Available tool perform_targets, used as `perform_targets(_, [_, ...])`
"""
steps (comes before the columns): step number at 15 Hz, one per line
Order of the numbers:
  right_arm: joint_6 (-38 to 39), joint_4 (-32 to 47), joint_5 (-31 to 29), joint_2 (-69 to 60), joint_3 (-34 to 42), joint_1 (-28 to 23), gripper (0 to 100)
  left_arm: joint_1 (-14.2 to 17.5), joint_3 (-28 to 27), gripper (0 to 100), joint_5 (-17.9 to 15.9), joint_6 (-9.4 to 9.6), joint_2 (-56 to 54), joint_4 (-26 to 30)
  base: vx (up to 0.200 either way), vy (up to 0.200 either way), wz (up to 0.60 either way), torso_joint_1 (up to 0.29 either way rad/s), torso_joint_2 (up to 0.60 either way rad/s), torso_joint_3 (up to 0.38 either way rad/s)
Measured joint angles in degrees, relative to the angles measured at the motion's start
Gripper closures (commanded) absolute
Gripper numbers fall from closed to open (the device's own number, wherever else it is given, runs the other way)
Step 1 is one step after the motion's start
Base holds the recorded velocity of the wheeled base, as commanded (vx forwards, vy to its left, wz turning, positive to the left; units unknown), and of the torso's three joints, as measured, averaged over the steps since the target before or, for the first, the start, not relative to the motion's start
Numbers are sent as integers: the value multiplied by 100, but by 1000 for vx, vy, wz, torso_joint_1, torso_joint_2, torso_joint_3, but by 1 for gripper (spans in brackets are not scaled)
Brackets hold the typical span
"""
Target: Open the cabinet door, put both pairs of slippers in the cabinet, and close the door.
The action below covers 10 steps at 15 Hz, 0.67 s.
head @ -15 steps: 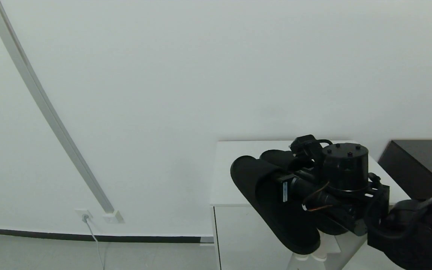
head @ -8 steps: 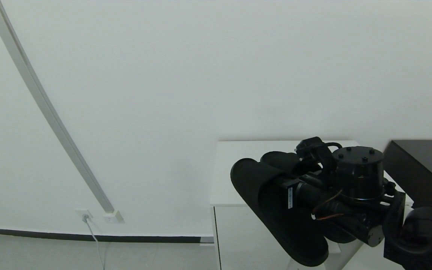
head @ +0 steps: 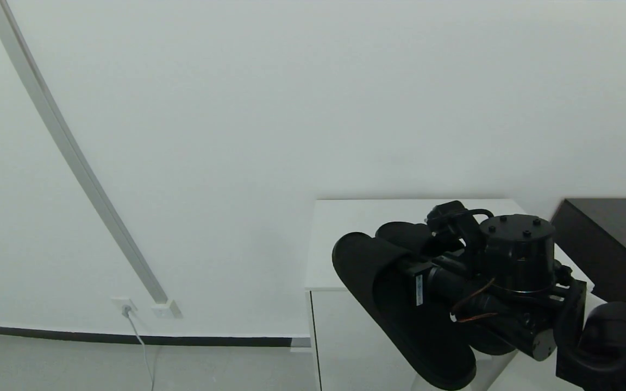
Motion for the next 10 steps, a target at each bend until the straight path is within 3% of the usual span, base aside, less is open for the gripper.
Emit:
perform_targets(4, [-11, -6, 0, -5, 13, 27, 100, 0, 0, 100, 7, -6, 0, 0, -200, 0, 0, -4, 0, 5])
perform_targets(10, [-11, -4, -4, -11, 74, 72, 100, -7, 0, 100, 13, -17, 0, 0, 0, 0, 0, 0, 0, 0])
